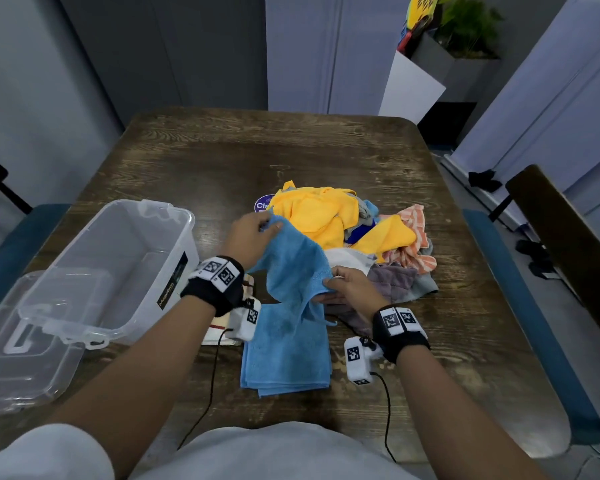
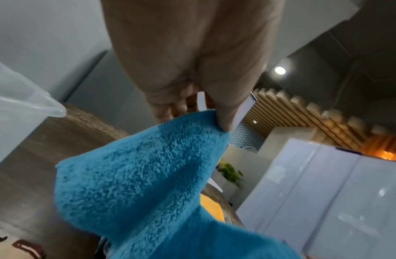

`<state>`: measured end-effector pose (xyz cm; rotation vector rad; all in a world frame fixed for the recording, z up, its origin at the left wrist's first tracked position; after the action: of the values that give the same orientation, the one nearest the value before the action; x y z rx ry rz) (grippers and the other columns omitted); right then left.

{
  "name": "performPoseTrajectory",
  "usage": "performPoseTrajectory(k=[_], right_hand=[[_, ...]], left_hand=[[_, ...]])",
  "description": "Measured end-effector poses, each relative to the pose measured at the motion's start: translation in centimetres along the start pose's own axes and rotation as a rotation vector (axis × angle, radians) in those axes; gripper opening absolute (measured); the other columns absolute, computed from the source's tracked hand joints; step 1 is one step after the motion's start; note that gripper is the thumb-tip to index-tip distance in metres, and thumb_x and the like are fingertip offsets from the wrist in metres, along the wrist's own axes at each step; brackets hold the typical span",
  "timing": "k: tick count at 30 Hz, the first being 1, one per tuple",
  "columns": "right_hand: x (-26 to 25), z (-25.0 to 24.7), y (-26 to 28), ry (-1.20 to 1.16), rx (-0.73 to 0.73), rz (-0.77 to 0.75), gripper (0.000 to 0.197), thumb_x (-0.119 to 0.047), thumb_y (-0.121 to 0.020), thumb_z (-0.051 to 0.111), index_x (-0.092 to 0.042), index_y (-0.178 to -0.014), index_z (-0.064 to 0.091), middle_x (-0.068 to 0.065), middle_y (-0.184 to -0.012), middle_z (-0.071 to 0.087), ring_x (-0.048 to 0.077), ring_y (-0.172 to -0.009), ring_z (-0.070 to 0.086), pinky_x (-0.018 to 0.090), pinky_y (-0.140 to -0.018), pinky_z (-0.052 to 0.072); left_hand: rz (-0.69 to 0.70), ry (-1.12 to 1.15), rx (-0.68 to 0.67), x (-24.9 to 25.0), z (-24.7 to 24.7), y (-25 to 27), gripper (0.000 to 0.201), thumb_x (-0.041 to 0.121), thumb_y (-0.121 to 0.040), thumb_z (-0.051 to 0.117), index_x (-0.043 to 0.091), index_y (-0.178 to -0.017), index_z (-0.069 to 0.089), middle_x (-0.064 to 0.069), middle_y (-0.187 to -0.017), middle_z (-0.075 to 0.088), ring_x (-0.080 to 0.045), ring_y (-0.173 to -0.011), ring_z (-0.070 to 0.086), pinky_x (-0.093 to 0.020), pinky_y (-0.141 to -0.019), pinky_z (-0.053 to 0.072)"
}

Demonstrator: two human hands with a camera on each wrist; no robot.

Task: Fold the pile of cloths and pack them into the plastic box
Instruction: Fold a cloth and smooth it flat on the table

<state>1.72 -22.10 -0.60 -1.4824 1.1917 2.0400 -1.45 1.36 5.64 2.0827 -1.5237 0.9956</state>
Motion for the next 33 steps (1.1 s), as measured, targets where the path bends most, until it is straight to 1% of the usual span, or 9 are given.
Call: performPoseTrajectory(k=[3,6,9,14,21,24,27,31,33], right_hand=[[-0.4,0.5,-0.7,0.021,-0.061,-0.016,0.015,-0.007,-0.102,0.052,-0.001,-0.113,0.060,0.021,-0.110,0.074,0.027,-0.088,0.076,0.039,-0.091,0.059],[-0.8,0.7,-1.0,-0.042,-0.074,-0.001,0.022,-0.007,-0.104,0.047,0.001,-0.120,0.059,0.023,-0.114,0.072,0.027,-0.090,0.076,0.040,-0.093,0.058],[-0.9,0.5,-0.9,-0.078,-0.062,0.011,0.027,-0.005,-0.105,0.042,0.003,-0.123,0.060,0.020,-0.112,0.073,0.026,-0.087,0.076,0.035,-0.087,0.060],[-0.6,0.5,-0.8,-0.060,-0.048,0.010,0.031,-0.009,-0.106,0.040,0.000,-0.124,0.063,0.020,-0.114,0.073,0.030,-0.097,0.074,0.041,-0.097,0.055],[-0.7,0.4,-1.1,-0.042,0.004,-0.002,0.030,-0.010,-0.102,0.044,0.000,-0.117,0.068,0.020,-0.107,0.074,0.031,-0.098,0.071,0.041,-0.096,0.053],[-1.2,0.4,-1.1,-0.013,0.012,-0.024,0.030,-0.011,-0.102,0.042,-0.007,-0.107,0.071,0.014,-0.100,0.076,0.024,-0.094,0.073,0.034,-0.091,0.055],[-1.8,-0.2,-1.1,0.054,0.026,-0.059,0.035,-0.016,-0.105,0.035,-0.004,-0.113,0.067,0.014,-0.105,0.076,0.023,-0.101,0.073,0.031,-0.089,0.055],[-2.3,-2.8,-1.3,0.227,0.341,-0.243,0.012,-0.014,-0.097,0.059,-0.015,-0.110,0.059,0.005,-0.100,0.068,0.020,-0.098,0.065,0.029,-0.082,0.049],[-2.7,-3.4,-1.2,0.397,0.355,-0.368,0.035,-0.014,-0.092,0.068,-0.026,-0.122,0.055,0.000,-0.112,0.055,0.012,-0.109,0.054,0.020,-0.088,0.042]], left_hand=[[0.106,-0.013,-0.153,1.0,3.1,1.6,0.020,0.028,-0.097,0.063,0.018,-0.080,0.065,0.000,-0.071,0.058,-0.015,-0.066,0.053,-0.033,-0.061,0.038],[0.155,-0.028,-0.232,1.7,5.3,3.1,0.016,0.026,-0.097,0.063,0.017,-0.103,0.074,0.004,-0.086,0.065,-0.015,-0.079,0.058,-0.030,-0.069,0.041],[0.171,-0.091,-0.230,1.7,6.1,3.8,0.024,0.030,-0.098,0.061,0.020,-0.116,0.074,0.001,-0.098,0.069,-0.017,-0.088,0.062,-0.034,-0.075,0.048],[0.223,-0.202,-0.299,2.1,6.8,4.4,0.026,0.032,-0.103,0.054,0.018,-0.116,0.072,-0.008,-0.099,0.066,-0.025,-0.092,0.062,-0.042,-0.076,0.050],[0.203,-0.227,-0.335,1.0,8.3,5.4,0.040,0.031,-0.104,0.050,0.024,-0.143,0.054,-0.001,-0.136,0.060,-0.023,-0.118,0.058,-0.043,-0.093,0.050],[0.223,-0.242,-0.274,1.3,8.3,5.4,0.040,0.031,-0.101,0.057,0.024,-0.140,0.057,-0.003,-0.126,0.065,-0.024,-0.111,0.062,-0.041,-0.086,0.052],[0.152,-0.175,-0.137,1.8,7.2,4.5,0.027,0.018,-0.102,0.052,0.020,-0.124,0.067,-0.008,-0.109,0.070,-0.029,-0.097,0.065,-0.042,-0.078,0.052],[0.169,0.087,-0.069,2.4,5.0,3.3,0.027,0.006,-0.100,0.042,0.017,-0.112,0.063,-0.008,-0.098,0.068,-0.025,-0.090,0.064,-0.047,-0.079,0.053],[0.201,0.181,-0.070,3.1,3.6,2.6,0.027,0.004,-0.100,0.037,0.016,-0.106,0.061,-0.006,-0.097,0.066,-0.021,-0.091,0.063,-0.043,-0.081,0.053]])
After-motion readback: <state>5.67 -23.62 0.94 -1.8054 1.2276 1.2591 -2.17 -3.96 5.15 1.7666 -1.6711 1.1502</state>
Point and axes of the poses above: each hand's wrist, its own y-axis away from the middle knuckle, its own z-axis out of the palm, x = y × z, the point moved 3 cm from there along -y, towards the middle knuckle
